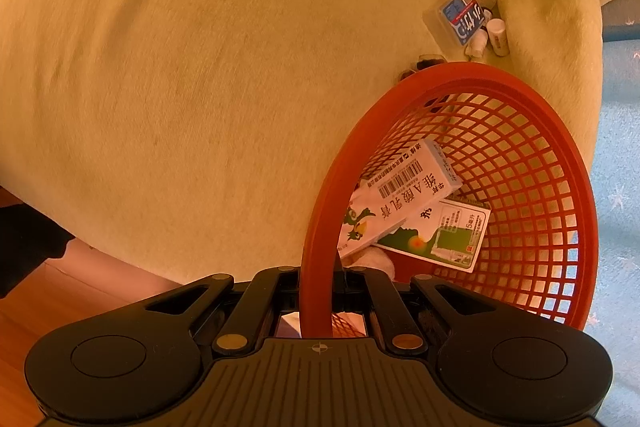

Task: Collect trash
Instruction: 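Move the left tool to the crumpled white tissue and grasp it, then carry the tissue into the wastebasket and release it while the right tool holds the basket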

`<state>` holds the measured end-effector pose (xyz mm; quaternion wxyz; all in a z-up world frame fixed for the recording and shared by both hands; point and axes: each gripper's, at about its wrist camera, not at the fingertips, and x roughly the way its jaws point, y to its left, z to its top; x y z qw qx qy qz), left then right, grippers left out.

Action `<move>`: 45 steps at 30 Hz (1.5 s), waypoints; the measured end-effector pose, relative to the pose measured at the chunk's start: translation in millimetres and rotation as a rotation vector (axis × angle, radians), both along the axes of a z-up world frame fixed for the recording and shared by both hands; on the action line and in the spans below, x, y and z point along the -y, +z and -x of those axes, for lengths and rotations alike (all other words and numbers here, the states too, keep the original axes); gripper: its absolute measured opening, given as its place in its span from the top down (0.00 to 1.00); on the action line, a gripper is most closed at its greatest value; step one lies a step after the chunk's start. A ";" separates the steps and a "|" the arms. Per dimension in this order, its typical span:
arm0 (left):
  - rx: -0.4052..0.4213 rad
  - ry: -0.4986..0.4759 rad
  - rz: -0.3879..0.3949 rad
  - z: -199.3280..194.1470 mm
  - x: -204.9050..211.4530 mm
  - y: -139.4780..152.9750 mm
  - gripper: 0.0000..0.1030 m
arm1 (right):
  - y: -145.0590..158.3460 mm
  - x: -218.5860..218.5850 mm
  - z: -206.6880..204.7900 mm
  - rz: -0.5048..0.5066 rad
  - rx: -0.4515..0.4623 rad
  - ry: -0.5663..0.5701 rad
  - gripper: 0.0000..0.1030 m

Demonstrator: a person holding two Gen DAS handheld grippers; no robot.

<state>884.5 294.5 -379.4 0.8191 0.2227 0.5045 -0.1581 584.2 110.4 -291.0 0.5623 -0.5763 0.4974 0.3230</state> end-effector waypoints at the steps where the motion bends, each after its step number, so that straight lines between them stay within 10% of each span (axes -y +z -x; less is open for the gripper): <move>1: -0.005 -0.001 0.001 -0.2 -0.3 -0.3 0.55 | 0.2 0.0 -0.4 -0.001 0.000 -0.002 0.99; 9: -0.020 -0.024 0.016 14.6 1.0 13.9 0.71 | -0.7 0.6 0.1 0.002 0.001 0.001 0.99; 32: -0.020 0.011 0.152 94.4 15.5 109.5 0.72 | -6.8 -2.0 7.4 0.034 0.033 0.032 0.99; 45: -0.015 -0.123 0.245 134.3 60.8 175.2 0.71 | -11.0 -0.6 12.4 0.040 0.053 0.047 0.99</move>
